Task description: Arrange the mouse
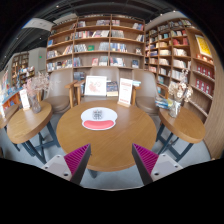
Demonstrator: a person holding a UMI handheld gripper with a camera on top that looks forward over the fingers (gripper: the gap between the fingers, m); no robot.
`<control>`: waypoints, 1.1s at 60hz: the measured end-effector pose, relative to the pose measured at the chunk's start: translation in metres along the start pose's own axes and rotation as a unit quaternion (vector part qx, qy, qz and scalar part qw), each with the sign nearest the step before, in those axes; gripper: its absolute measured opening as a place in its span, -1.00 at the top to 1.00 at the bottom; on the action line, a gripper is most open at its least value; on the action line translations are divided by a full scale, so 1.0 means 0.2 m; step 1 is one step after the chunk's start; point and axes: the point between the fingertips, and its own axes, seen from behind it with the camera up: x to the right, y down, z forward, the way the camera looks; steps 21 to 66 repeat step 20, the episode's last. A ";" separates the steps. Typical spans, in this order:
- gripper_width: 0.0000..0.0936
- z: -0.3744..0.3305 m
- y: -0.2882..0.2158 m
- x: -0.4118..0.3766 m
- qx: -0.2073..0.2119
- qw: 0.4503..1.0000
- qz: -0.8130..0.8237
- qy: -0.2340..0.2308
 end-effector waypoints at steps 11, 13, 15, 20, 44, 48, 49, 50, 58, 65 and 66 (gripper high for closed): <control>-0.83 -0.19 0.05 0.02 0.013 1.000 0.005 -0.011; -0.83 -0.22 0.04 0.01 0.020 1.000 0.003 -0.013; -0.83 -0.24 0.04 0.01 0.025 1.000 -0.001 -0.015; -0.82 -0.27 0.05 0.00 0.026 1.000 -0.001 -0.017; -0.82 -0.27 0.05 0.00 0.026 1.000 -0.001 -0.017; -0.82 -0.27 0.05 0.00 0.026 1.000 -0.001 -0.017; -0.82 -0.27 0.05 0.00 0.026 1.000 -0.001 -0.017; -0.82 -0.27 0.05 0.00 0.026 1.000 -0.001 -0.017; -0.82 -0.27 0.05 0.00 0.026 1.000 -0.001 -0.017; -0.82 -0.27 0.05 0.00 0.026 1.000 -0.001 -0.017; -0.82 -0.27 0.05 0.00 0.026 1.000 -0.001 -0.017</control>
